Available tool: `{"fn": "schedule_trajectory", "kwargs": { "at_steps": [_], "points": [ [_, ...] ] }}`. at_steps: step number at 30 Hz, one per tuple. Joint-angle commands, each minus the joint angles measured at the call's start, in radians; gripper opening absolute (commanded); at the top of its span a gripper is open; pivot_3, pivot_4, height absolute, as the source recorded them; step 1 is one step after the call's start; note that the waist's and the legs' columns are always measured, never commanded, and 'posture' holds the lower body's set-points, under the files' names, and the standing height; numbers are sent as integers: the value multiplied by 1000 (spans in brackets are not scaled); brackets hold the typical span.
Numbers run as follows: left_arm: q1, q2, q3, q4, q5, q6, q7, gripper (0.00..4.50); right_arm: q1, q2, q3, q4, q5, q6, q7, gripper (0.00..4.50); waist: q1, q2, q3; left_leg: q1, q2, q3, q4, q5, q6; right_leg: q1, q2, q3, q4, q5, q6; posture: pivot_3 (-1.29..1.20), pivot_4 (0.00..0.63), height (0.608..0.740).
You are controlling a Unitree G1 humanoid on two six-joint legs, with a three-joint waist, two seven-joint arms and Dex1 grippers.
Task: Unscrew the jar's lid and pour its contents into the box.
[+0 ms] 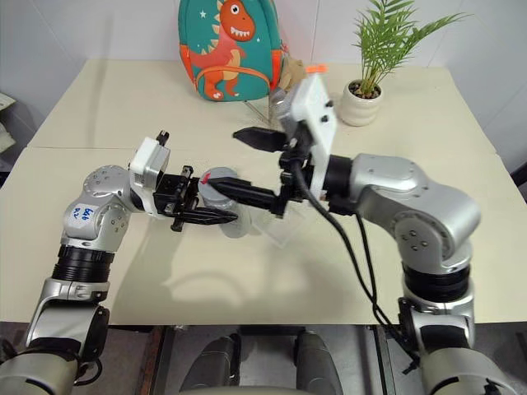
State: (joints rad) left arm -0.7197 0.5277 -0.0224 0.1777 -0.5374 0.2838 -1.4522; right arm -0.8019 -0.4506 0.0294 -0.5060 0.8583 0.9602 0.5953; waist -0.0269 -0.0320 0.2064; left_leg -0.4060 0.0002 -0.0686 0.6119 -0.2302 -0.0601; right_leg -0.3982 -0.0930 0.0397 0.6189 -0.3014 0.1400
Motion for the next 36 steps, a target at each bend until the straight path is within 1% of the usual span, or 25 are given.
{"fn": "schedule_trajectory", "kwargs": {
  "at_steps": [1,5,10,19,27,36],
  "points": [
    [-25,0,-2,-3,6,-18,-10,1894,-26,30,19,-11,-1,-25,-9,4480,0,0,0,0,0,0,0,0,0,0,0,0,0,0,0,0,150,740],
    [-24,-1,1,-6,8,-20,-11,1894,-32,60,67,4,-47,-44,-9,4480,0,0,0,0,0,0,0,0,0,0,0,0,1,0,0,0,150,740],
    [-20,0,5,-8,10,-23,-9,1894,-30,78,96,15,-82,-59,-3,4480,0,0,0,0,0,0,0,0,0,0,0,0,1,0,0,0,150,740],
    [-17,-3,6,-6,9,-27,-6,1894,-24,75,126,38,-148,-83,2,4480,0,0,0,0,0,0,0,0,0,0,0,0,1,0,0,0,150,740],
    [-20,-5,5,1,10,-29,-8,1894,-11,39,103,28,-158,-72,15,4480,0,0,0,0,0,0,0,0,0,0,0,0,1,0,0,0,150,740],
    [-32,-7,4,19,14,-34,-12,1894,-2,-32,67,-1,-123,-54,40,4480,-1,0,0,0,0,0,0,0,0,0,0,0,1,0,0,0,150,740]
  ]
}}
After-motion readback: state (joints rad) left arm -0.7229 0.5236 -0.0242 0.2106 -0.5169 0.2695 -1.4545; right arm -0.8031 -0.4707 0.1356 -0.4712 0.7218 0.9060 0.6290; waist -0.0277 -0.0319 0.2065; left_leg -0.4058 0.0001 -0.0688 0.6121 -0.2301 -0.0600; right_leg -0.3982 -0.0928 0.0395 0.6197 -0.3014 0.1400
